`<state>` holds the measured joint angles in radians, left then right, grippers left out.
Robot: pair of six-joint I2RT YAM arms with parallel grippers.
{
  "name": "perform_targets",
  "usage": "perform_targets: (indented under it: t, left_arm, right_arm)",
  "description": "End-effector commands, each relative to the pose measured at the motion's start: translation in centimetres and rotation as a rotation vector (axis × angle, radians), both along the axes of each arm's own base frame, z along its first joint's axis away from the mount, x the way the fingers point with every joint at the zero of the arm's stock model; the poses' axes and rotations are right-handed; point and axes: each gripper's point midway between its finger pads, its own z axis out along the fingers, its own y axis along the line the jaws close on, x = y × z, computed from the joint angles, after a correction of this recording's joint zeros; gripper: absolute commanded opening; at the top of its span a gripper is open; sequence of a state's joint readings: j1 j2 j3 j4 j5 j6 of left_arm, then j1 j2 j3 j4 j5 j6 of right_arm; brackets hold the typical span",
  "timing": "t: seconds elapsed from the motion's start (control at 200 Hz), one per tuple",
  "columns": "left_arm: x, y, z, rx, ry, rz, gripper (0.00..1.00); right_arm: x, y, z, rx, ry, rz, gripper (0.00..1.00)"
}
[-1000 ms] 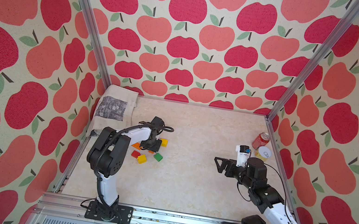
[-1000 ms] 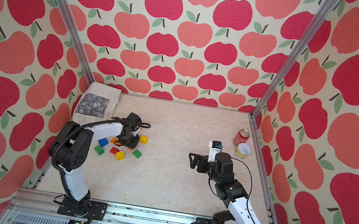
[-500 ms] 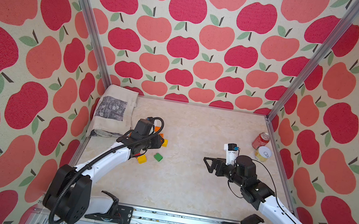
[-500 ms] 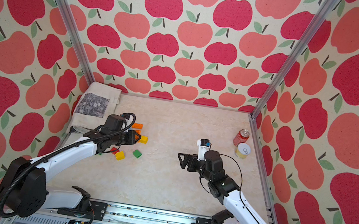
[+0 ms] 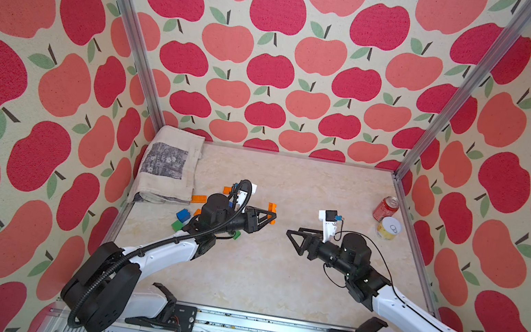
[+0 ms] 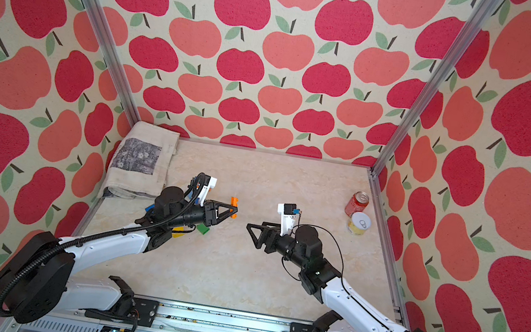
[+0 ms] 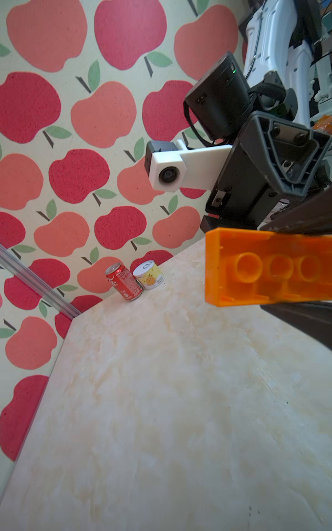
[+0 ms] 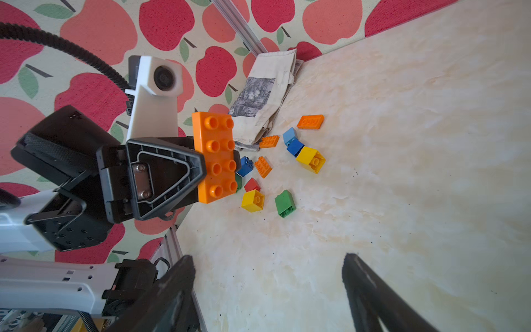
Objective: Assemble the letter p with lego
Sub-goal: Adjust the lego brick at the center of the board.
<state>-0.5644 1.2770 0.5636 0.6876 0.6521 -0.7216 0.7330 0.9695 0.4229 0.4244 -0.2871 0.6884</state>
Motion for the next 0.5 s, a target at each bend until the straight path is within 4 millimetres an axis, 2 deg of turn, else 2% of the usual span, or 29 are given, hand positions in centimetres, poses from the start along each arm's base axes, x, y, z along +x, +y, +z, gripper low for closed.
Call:
perform_targets:
  t: [0.0, 0.28, 0.495]
  left_arm:
    - [-1.4, -0.6, 1.6, -0.062, -0.110, -0.081, 0.20]
    - [-4.5, -3.5, 3.3, -0.161, -0.152, -0.281, 0.19]
    - [-5.6, -4.0, 4.0, -0.155, -0.167, -0.321, 0.18]
  right_arm:
    - [-1.5, 0.7, 2.5, 0.047, -0.098, 0.099, 0.84]
    - [-4.0, 2.2, 4.8, 0.145, -0.137, 0.275, 0.73]
    - [-4.5, 2.2, 4.5, 0.137, -0.135, 0.300, 0.65]
